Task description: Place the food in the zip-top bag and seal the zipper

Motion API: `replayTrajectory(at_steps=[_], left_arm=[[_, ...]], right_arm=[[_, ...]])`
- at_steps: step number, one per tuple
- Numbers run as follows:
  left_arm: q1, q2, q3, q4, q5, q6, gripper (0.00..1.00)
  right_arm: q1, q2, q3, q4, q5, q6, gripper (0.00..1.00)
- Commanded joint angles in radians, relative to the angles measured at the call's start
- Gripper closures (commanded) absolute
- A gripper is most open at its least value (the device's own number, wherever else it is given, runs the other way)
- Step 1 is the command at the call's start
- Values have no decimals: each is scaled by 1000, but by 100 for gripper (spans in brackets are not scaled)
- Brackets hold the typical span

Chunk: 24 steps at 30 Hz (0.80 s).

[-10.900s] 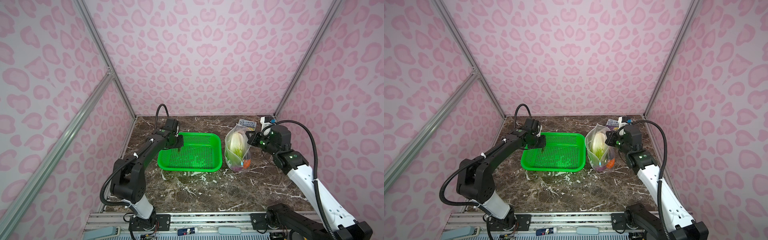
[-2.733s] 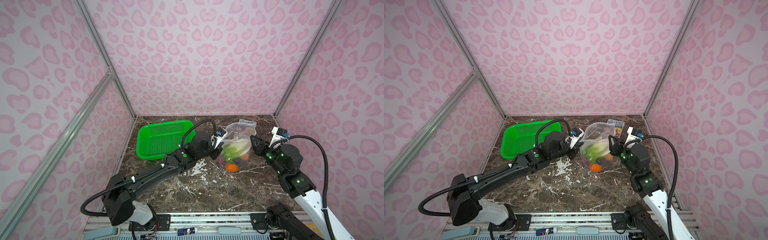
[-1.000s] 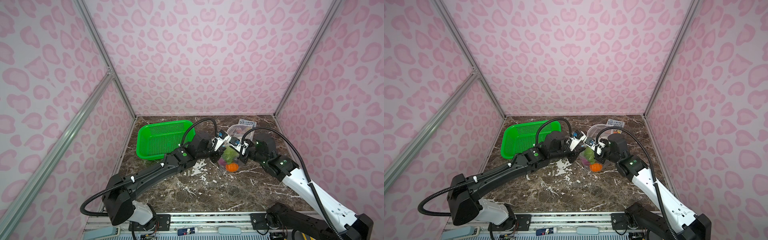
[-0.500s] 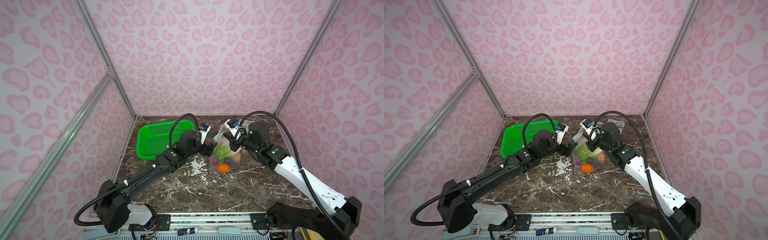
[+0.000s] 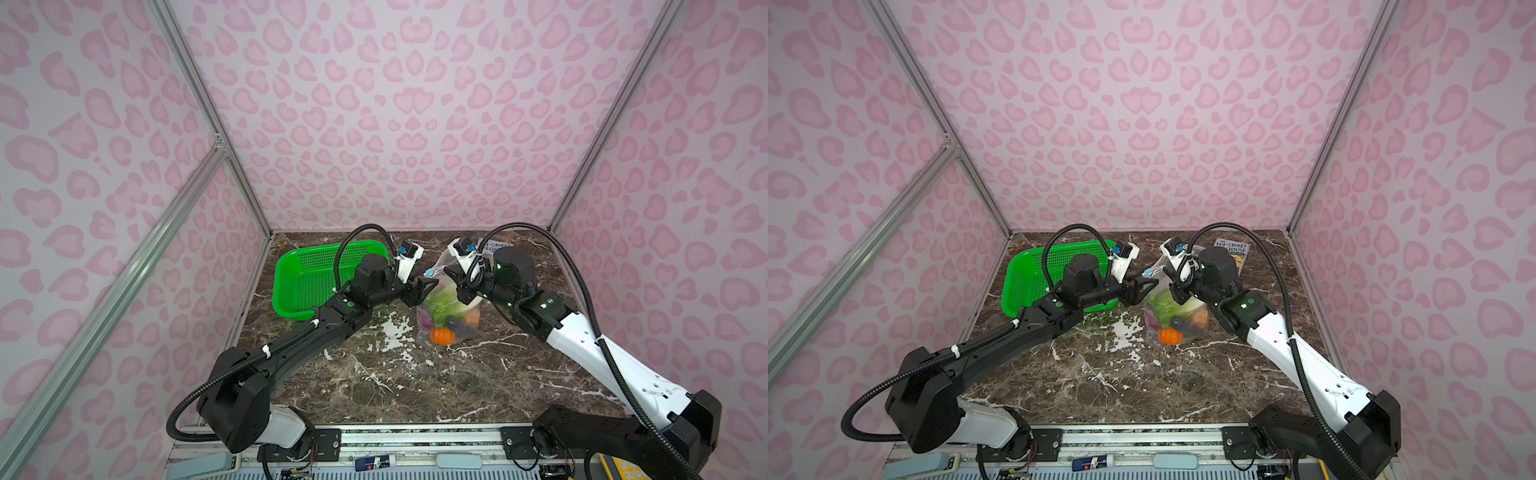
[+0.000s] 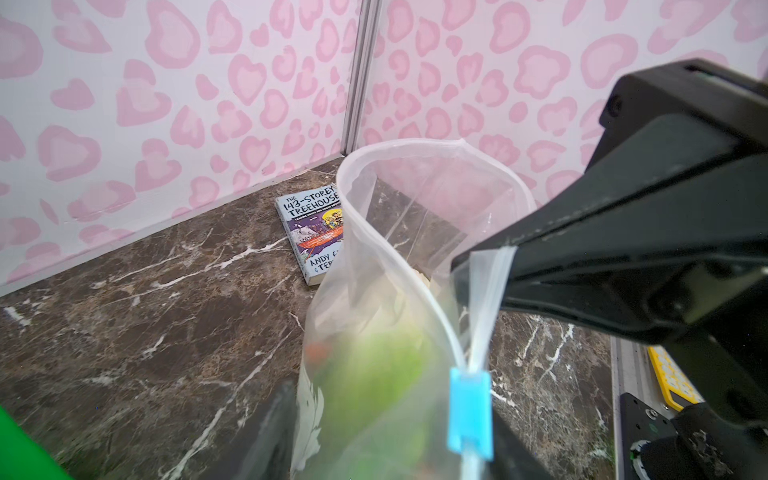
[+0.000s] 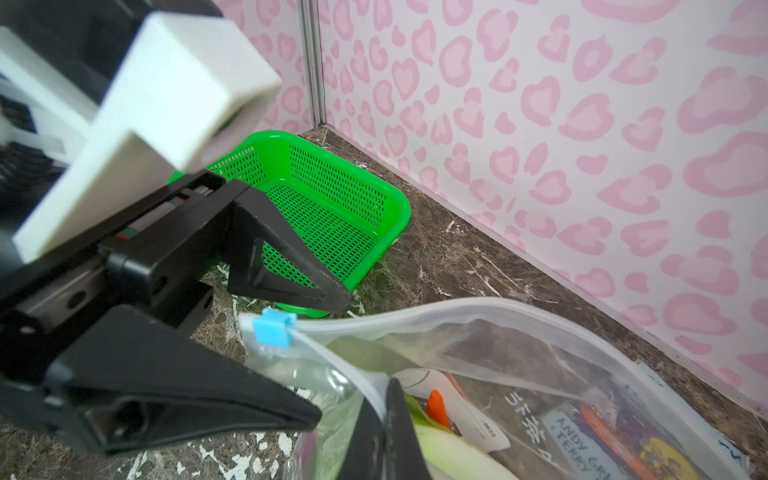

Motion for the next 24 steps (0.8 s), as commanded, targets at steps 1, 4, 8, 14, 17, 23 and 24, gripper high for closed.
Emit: replayTrajectory(at_steps=[1,4,8,14,17,23,24], left_arm=[[7,8,5,86,50,-29,53],[19,3,-7,118,53,-52,73],[31,3,-4,141,52,-68,96],[76,-25,14,140,96,-53,97],[97,-35,47,88,131,-3,96],[110,-20,97,-40,133,89,96],[110,-9,101,-74,126,95,96]], right_arm=[[1,-9,-6,15,8,10,100],[0,-20,-16,16,3,16,100],[1,-38,-34,13,-15,29,100],[18,-56,-35,-7,-40,69,100],[74,-57,-15,-6,-28,72,100],[158,-23,-9,12,-23,103,100],[161,-15,-14,18,-22,109,100]])
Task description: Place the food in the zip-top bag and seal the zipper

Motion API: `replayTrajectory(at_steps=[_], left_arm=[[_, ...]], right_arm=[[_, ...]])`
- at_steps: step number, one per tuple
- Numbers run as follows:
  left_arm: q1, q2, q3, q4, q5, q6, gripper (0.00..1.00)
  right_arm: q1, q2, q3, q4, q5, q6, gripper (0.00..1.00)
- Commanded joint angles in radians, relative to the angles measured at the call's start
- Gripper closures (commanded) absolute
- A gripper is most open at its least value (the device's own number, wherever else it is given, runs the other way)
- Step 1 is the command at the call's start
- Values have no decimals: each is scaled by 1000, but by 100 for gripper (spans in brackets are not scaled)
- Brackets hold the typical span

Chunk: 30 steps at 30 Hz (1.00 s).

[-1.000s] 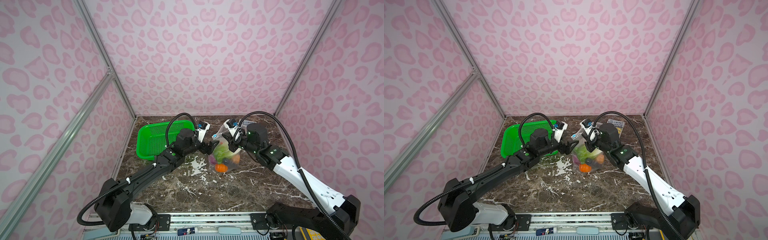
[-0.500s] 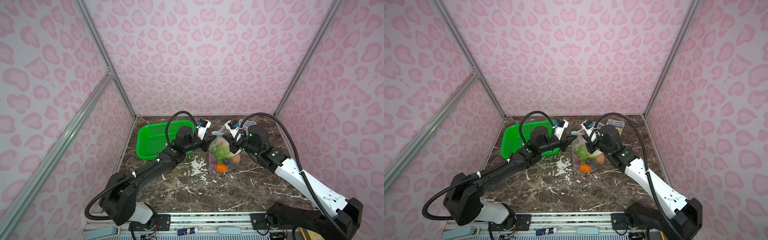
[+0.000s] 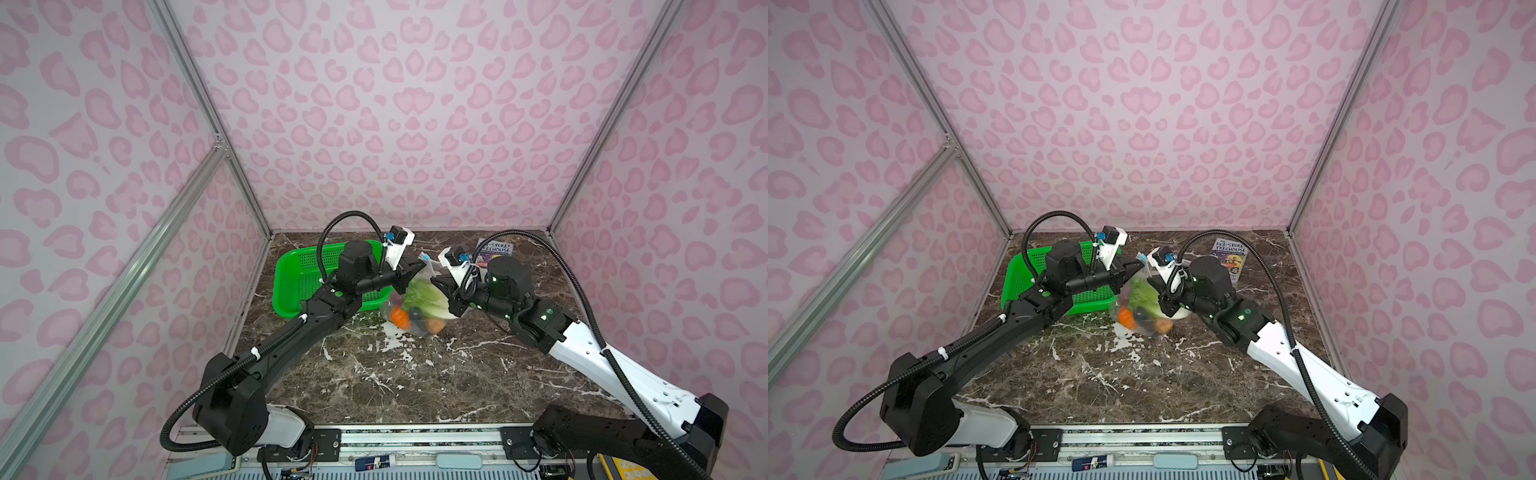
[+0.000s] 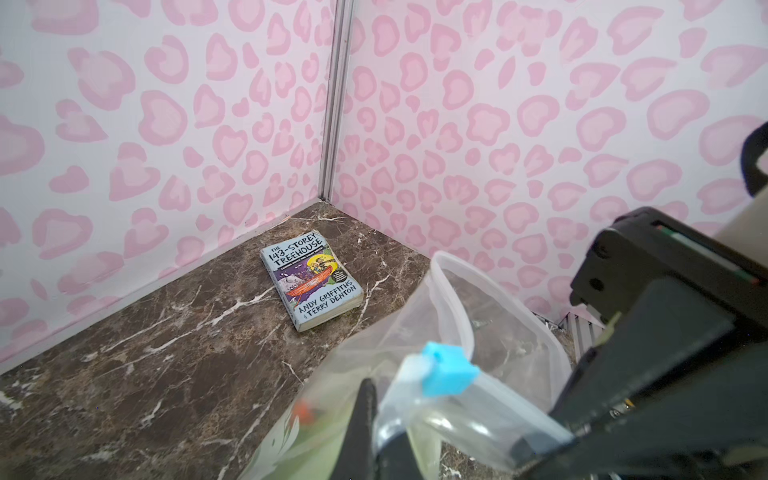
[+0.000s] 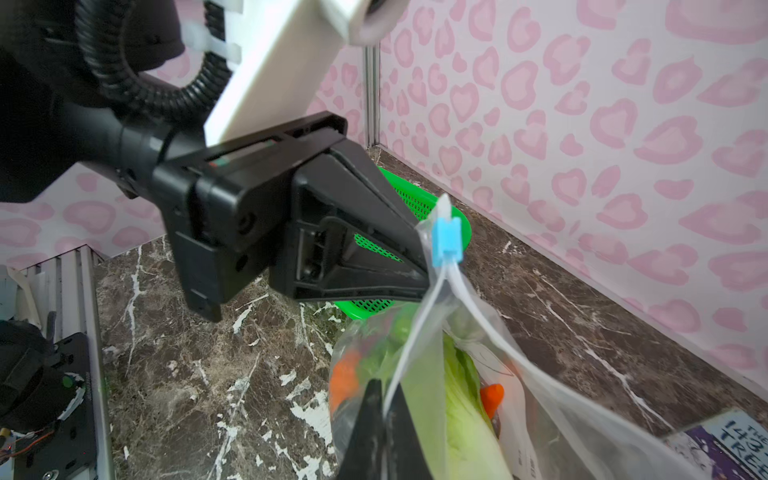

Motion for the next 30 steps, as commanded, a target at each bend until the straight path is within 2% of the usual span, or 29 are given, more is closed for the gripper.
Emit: replayTrajectory(at_steps=[1,5,10,13,21,26,30], left_arm=[[5,24,27,-76,-45,55,97],[8,56,6,-84,51,117,96],[8,53,-16,-98,42,89,96],[8,22,-51,-53,45,86,96],[8,-59,-91,-39,78,146,97],[7,-85,-88,-70,100,175,96],[5,-88,-81,-94,100,195,96]], right_arm=[[13,22,-15,14,-15,29,100],[12,32,-27,25,13,37,98],[-13,9,11,4,-4,11,67],[-40,-5,39,-19,-33,2,58],[-133,46,192,-141,-233,-76,49],[-147,135,299,-253,-321,-176,45],[-148,201,356,-299,-383,-209,45]])
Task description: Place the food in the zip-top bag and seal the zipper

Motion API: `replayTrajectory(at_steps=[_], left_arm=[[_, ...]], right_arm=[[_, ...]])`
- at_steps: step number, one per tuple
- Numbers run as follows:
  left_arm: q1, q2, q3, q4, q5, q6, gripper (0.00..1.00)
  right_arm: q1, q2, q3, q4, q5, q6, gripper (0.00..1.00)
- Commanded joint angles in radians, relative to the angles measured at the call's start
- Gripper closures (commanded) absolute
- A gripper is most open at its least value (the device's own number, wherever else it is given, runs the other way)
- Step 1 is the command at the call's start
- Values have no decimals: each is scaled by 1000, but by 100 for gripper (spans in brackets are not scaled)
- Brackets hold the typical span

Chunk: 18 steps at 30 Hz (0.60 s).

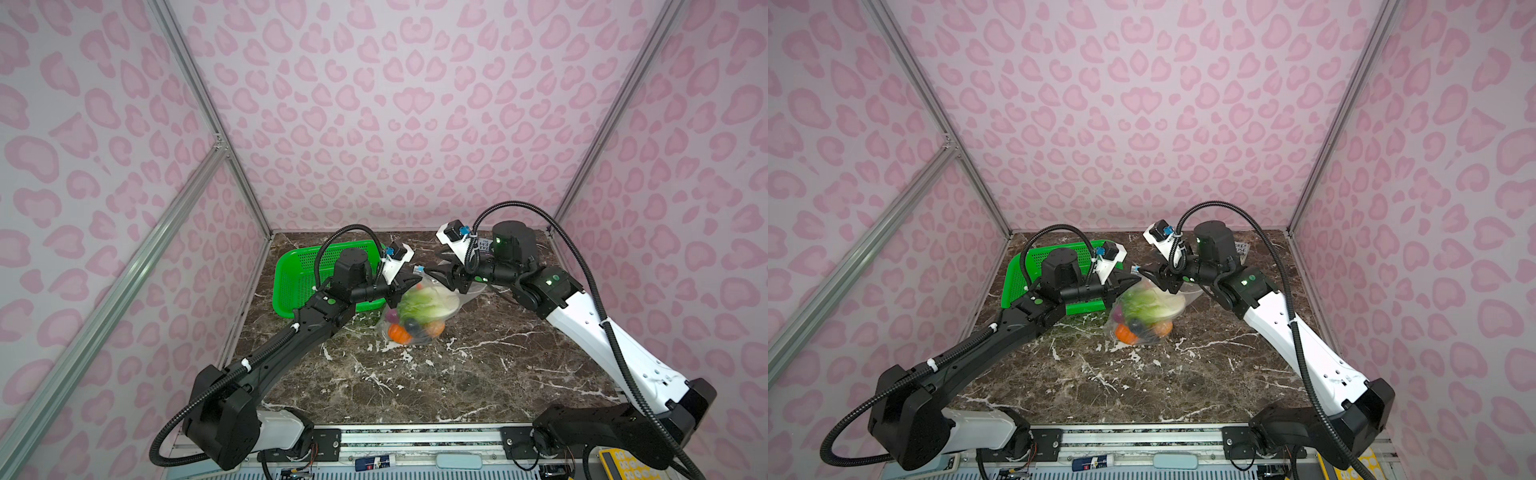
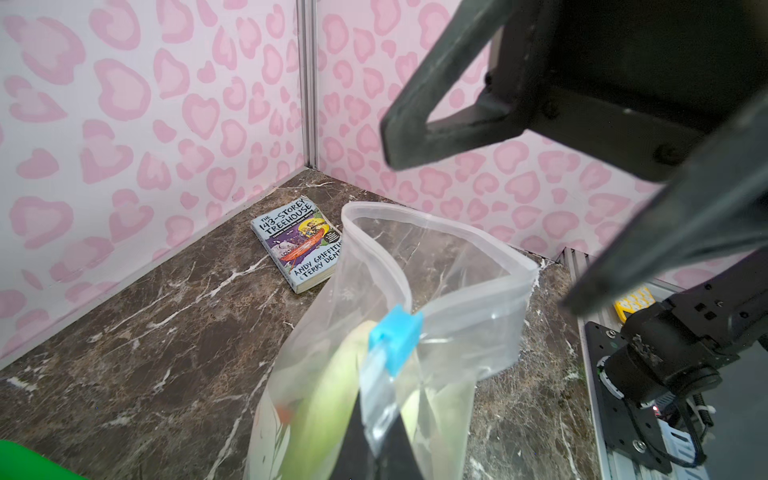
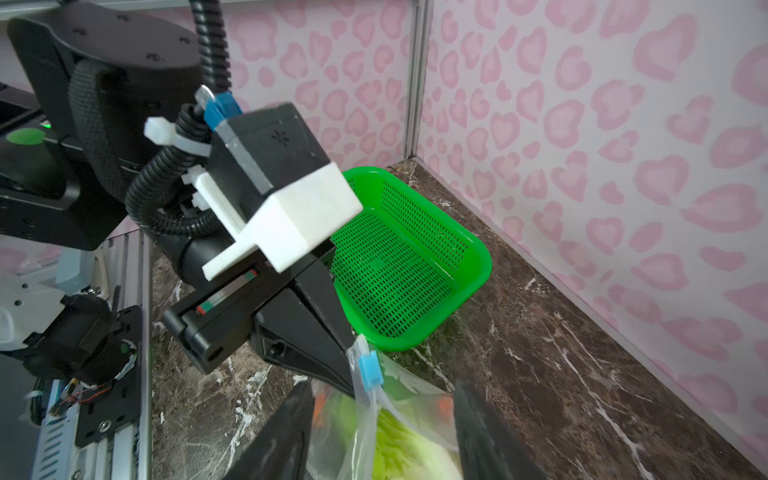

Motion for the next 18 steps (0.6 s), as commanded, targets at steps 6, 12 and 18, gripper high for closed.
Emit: replayTrajectory(at_steps=[6,12,18], left_arm=[[-2,-14,6,-17,22,49,96],[-4,-21,3,-25,14,58,96],[-4,-28,5,-30,5,61,96]], right_arm=[[-2,92,48,-84,-117,-66,47],[-3,121,80,-92,-128,-69,51],[-3,114,71,-79,-130,-66,68]])
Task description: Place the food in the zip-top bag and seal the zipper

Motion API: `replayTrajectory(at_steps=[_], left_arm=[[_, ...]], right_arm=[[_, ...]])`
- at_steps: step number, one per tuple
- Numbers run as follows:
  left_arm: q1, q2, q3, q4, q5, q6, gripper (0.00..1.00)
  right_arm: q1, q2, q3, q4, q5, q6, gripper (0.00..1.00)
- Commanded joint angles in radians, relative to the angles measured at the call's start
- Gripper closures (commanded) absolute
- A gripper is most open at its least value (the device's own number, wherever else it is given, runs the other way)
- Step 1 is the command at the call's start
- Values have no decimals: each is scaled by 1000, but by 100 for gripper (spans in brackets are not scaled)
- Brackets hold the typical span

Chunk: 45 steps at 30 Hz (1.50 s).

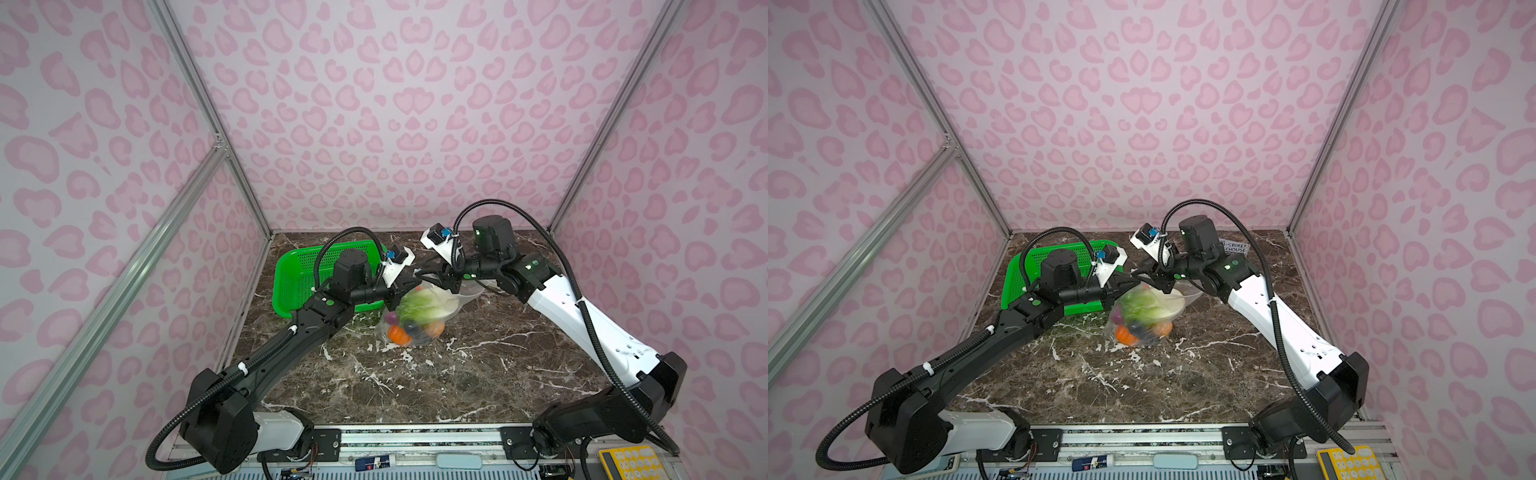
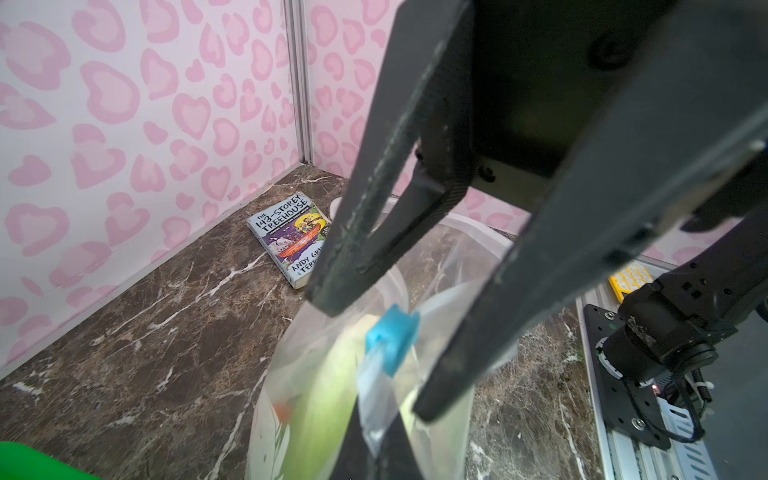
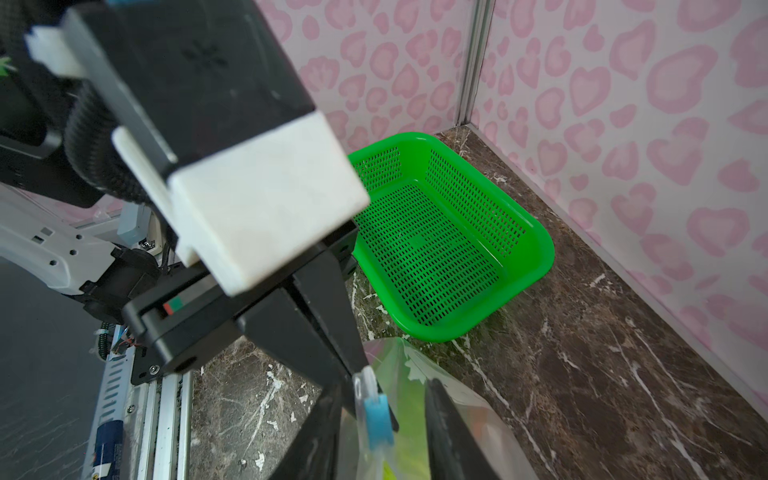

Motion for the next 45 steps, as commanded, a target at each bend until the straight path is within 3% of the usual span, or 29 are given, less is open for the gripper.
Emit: replayTrajectory(at_steps=[1,7,12,20,28,34,37,42,45], left_arm=[[0,-13,6,7,6,15,96],[-2,-20,7,1,6,17,96],[-2,-26,12,-5,9,17,96],[-2,-29,-2,18,-54,-2,97],[5,-30,-4,29,-145,-27,96],[6,-3,24,4,-48,-23,96],[6,10,32,6,31,-26,73],[6,27,55,-5,88,-14,58],[7,44,94,-27,144,0,56]], right_arm=[[2,-1,-10,9,-14,-2,68],[1,4,-13,2,-18,-3,74],[1,5,-13,0,-12,-4,71],[-1,-13,-50,5,-2,-8,100],[-1,-55,-95,-2,84,-21,100],[-1,-110,-142,73,99,3,100],[-1,-131,-159,138,78,25,100],[-3,-130,-145,168,47,26,100],[-2,-115,-126,157,29,23,100]])
